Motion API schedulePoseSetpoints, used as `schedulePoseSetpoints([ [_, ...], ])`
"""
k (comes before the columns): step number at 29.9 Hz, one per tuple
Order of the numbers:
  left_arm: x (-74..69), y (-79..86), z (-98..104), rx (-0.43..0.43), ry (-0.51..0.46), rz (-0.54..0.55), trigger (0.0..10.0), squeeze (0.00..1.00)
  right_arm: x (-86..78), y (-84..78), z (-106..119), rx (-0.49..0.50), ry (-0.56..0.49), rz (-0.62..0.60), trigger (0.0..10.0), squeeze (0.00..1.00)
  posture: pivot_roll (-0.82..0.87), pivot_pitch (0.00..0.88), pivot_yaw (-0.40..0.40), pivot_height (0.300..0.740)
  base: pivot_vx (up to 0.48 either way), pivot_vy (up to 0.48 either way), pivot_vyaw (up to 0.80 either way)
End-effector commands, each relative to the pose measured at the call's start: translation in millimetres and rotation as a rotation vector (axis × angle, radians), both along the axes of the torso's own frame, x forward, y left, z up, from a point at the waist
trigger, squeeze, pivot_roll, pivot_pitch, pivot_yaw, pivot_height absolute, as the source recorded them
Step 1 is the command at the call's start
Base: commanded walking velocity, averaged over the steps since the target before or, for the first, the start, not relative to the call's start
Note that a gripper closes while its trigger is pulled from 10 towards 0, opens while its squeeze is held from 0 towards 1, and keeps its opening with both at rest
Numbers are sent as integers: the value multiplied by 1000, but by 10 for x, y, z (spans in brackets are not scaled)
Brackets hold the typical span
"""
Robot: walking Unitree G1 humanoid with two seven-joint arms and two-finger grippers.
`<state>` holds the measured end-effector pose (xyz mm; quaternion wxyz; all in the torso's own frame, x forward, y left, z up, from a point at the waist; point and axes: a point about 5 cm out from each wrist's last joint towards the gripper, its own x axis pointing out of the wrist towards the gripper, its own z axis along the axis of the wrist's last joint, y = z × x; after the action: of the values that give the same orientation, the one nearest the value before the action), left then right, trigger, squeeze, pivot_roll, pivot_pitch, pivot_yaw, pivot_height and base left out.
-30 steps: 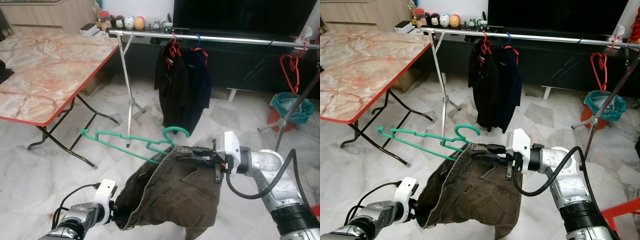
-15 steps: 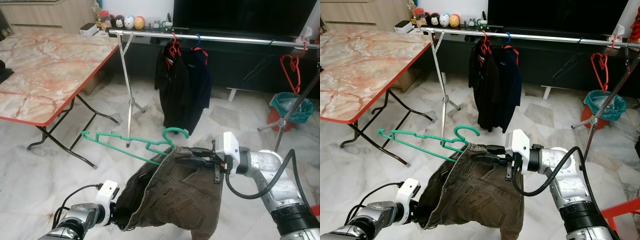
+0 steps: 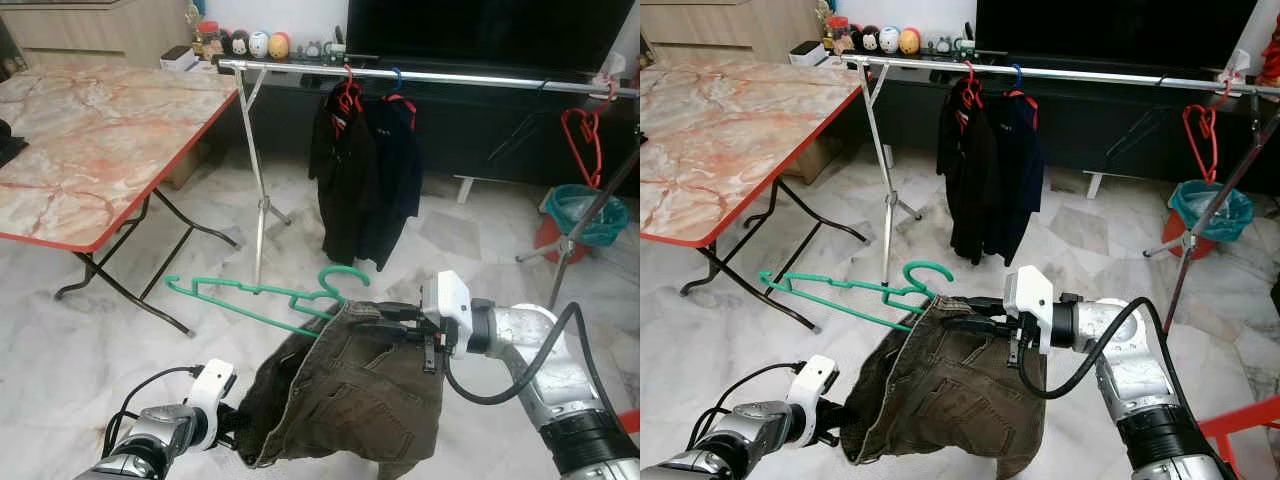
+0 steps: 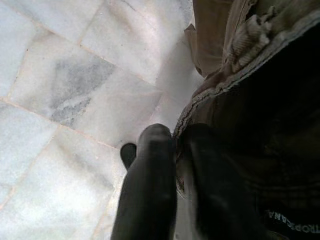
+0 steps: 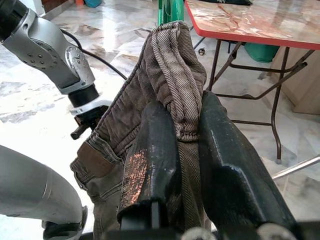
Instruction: Hang hanger
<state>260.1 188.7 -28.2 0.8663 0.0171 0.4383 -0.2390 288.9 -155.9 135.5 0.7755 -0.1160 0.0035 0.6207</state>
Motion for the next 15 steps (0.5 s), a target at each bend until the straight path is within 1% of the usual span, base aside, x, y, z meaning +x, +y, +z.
schedulePoseSetpoints([
  [1, -18, 60, -6, 20, 7, -2, 0, 0, 10, -19, 24, -11, -30, -7, 10000, 0, 81, 7, 22, 740, 0, 0, 0],
  [5, 8, 92, 18, 32, -10, 5, 0, 0, 14, -26, -34, -59, -34, -16, 10000, 0, 81, 7, 22, 740, 0, 0, 0],
  [14, 85, 137, 86, 50, -65, 24, 0, 0, 32, -53, -95, -104, -35, -40, 10000, 0, 86, 10, 24, 740, 0, 0, 0],
  [15, 123, 156, 120, 57, -89, 37, 0, 0, 37, -78, -149, -156, -37, -49, 10000, 0, 86, 11, 24, 740, 0, 0, 0],
])
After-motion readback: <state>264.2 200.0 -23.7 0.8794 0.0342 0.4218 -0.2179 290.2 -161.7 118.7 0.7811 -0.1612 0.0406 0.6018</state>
